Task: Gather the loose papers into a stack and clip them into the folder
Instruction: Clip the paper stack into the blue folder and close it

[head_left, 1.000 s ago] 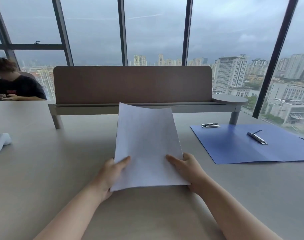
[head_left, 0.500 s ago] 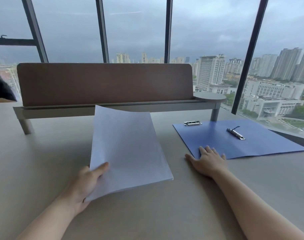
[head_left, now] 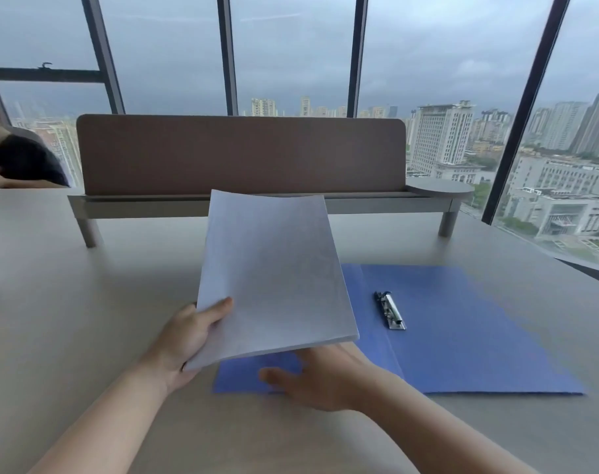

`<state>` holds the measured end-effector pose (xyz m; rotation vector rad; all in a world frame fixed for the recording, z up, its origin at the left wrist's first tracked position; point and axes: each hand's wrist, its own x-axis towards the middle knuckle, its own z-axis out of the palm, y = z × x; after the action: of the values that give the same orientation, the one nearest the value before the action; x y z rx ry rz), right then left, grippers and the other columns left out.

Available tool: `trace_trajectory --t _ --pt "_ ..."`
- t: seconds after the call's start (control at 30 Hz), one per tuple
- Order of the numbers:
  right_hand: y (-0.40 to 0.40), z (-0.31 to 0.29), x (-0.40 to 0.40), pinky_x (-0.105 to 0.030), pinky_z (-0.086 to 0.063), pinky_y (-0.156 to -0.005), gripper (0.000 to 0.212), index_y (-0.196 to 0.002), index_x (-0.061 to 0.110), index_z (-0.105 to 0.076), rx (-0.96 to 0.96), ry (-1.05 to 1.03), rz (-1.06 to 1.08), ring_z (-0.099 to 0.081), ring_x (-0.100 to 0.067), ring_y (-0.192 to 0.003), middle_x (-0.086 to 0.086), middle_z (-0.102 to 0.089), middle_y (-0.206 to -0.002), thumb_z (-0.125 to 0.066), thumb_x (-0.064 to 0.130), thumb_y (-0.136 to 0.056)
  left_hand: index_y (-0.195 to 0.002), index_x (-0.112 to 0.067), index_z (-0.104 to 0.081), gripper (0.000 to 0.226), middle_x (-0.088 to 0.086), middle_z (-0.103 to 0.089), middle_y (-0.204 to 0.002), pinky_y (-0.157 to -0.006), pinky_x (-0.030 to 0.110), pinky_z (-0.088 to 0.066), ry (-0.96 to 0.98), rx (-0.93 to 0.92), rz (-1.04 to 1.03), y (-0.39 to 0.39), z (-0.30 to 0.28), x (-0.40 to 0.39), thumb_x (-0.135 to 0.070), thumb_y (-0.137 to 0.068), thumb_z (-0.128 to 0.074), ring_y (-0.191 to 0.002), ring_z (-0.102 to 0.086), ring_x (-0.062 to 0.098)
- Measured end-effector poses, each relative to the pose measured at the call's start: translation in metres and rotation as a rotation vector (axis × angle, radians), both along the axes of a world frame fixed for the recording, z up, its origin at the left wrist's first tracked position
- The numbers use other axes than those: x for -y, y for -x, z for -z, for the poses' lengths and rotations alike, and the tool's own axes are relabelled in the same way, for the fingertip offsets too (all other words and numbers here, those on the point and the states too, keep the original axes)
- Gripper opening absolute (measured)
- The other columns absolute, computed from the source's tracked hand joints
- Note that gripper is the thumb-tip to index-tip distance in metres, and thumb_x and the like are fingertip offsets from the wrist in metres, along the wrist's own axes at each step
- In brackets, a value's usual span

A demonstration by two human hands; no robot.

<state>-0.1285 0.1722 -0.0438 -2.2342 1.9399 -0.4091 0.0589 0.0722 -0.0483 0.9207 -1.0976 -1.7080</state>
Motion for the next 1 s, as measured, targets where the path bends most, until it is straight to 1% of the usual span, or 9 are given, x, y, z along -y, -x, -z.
trace_trajectory --t 0.2,0.27,0.4,0.43,0.6,0.73,0.83,0.9,1.0 --pt "0.044 0.006 0.026 -0.038 -0.039 -0.106 0.033 -0.114 0.044 -0.052 0.023 0.412 0.041 -0.048 -0.017 -0.125 0.009 -0.061 -0.13 -0.039 0.051 -0.084 -0.114 -0.006 -0.067 0.024 0.009 -0.078 -0.096 -0.05 0.024 -0.056 -0.019 0.007 -0.018 -0.01 -0.006 -0.002 -0.016 -0.097 -0.054 -0.071 -0.074 0.019" --pt "0.074 0.011 0.034 -0.041 -0.035 -0.112 0.055 -0.131 0.041 -0.055 0.046 0.339 0.244 -0.045 -0.018 -0.136 0.009 -0.05 -0.149 -0.029 0.058 -0.085 -0.104 -0.01 -0.069 0.017 0.002 -0.076 -0.076 -0.037 0.018 -0.042 -0.014 0.071 -0.057 -0.01 -0.006 -0.001 -0.018 -0.097 -0.056 -0.053 -0.068 0.013" --pt "0.111 0.031 0.036 -0.033 -0.034 -0.107 0.063 -0.128 0.034 -0.062 0.672 0.03 0.469 -0.046 -0.016 -0.136 0.007 -0.054 -0.147 -0.018 0.067 -0.096 -0.102 -0.008 -0.067 0.016 -0.003 -0.071 -0.06 -0.034 0.015 -0.036 -0.042 0.125 -0.051 -0.008 -0.004 0.002 -0.019 -0.097 -0.057 -0.041 -0.062 0.01" --pt "0.11 0.033 0.036 -0.031 -0.033 -0.105 0.063 -0.125 0.032 -0.065 0.681 -0.018 0.465 -0.048 -0.014 -0.133 0.008 -0.057 -0.143 -0.018 0.065 -0.098 -0.101 -0.008 -0.066 0.015 -0.004 -0.07 -0.058 -0.034 0.015 -0.035 -0.05 0.133 -0.053 -0.007 -0.003 0.004 -0.019 -0.097 -0.057 -0.04 -0.06 0.009" --pt "0.077 0.037 0.045 -0.038 -0.014 -0.122 0.048 -0.134 0.038 -0.056 0.187 -0.106 0.282 -0.025 -0.009 -0.149 0.019 -0.037 -0.156 -0.017 0.043 -0.106 -0.102 -0.011 -0.067 0.018 -0.004 -0.069 -0.062 -0.038 0.02 -0.037 -0.061 0.149 -0.085 -0.012 0.001 0.013 -0.026 -0.094 -0.061 -0.046 -0.057 0.009" --pt "0.04 0.019 0.05 -0.039 -0.025 -0.116 0.041 -0.083 0.035 -0.057 0.151 -0.073 0.227 -0.041 -0.013 -0.105 0.009 -0.06 -0.121 -0.023 0.041 -0.106 -0.101 -0.013 -0.067 0.018 -0.005 -0.069 -0.065 -0.039 0.021 -0.038 -0.033 0.147 -0.099 -0.017 -0.002 0.015 -0.027 -0.094 -0.06 -0.05 -0.059 0.01" --pt "0.018 0.018 0.066 -0.038 -0.035 -0.107 0.03 -0.103 0.033 -0.059 0.198 -0.061 0.228 -0.047 -0.019 -0.116 0.005 -0.06 -0.124 -0.029 0.036 -0.103 -0.108 -0.012 -0.067 0.021 -0.005 -0.072 -0.07 -0.039 0.02 -0.04 -0.024 0.137 -0.093 -0.017 -0.005 0.012 -0.027 -0.095 -0.06 -0.053 -0.062 0.01" --pt "0.006 0.024 0.076 -0.034 -0.045 -0.085 0.015 -0.089 0.035 -0.052 0.372 -0.069 0.267 -0.054 -0.019 -0.098 0.006 -0.061 -0.104 -0.039 0.031 -0.093 -0.109 -0.01 -0.068 0.021 -0.003 -0.076 -0.077 -0.044 0.018 -0.045 -0.009 0.13 -0.074 -0.016 -0.007 0.008 -0.023 -0.096 -0.058 -0.057 -0.068 0.009" --pt "0.006 0.017 0.076 -0.019 -0.041 -0.056 0.03 -0.069 0.022 -0.044 1.017 -0.069 0.402 -0.046 -0.012 -0.071 0.004 -0.049 -0.07 -0.052 0.012 -0.097 -0.112 -0.006 -0.069 0.024 0.009 -0.077 -0.104 -0.075 0.033 -0.058 0.01 0.139 -0.07 -0.016 -0.003 0.007 -0.02 -0.095 -0.061 -0.089 -0.075 0.022"
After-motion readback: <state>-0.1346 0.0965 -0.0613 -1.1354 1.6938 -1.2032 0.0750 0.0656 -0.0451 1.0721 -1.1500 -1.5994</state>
